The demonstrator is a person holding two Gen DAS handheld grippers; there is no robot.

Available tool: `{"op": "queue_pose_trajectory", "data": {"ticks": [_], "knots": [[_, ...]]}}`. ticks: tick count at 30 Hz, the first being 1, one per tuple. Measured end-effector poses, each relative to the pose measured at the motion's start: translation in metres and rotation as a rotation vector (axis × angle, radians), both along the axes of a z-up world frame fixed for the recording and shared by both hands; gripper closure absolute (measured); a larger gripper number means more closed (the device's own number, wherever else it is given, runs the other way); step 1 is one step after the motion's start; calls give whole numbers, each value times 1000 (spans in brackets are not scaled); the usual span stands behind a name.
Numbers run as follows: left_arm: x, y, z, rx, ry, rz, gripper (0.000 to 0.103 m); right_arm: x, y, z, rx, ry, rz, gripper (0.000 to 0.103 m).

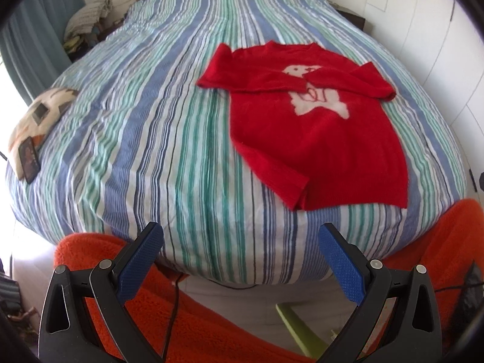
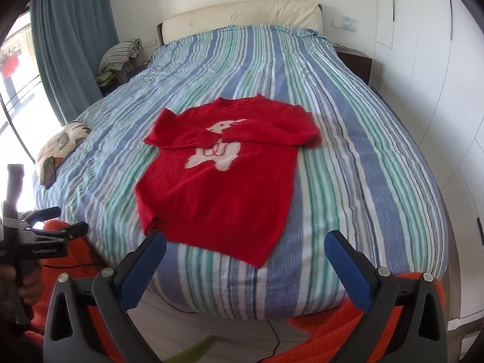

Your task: Fold small clothes

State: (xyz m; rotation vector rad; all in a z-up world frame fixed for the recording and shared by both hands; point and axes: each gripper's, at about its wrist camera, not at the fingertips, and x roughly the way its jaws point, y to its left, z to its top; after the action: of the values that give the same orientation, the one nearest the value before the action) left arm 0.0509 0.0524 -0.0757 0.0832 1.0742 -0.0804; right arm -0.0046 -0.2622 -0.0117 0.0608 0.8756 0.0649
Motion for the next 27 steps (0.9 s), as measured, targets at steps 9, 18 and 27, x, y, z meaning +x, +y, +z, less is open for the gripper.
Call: {"op": "queue_pose_trajectory", "data": {"ticks": [9,18,27], "knots": [[93,-38,-85,-115,143,5,1,73,-51,-133,258,264,-17,0],[59,37,-85,38,119,171,8,60,-67,-145,349,322,-56,14],[71,-4,-117,-144,238,91,64,83,-50,-173,433,331,-45,26]]}}
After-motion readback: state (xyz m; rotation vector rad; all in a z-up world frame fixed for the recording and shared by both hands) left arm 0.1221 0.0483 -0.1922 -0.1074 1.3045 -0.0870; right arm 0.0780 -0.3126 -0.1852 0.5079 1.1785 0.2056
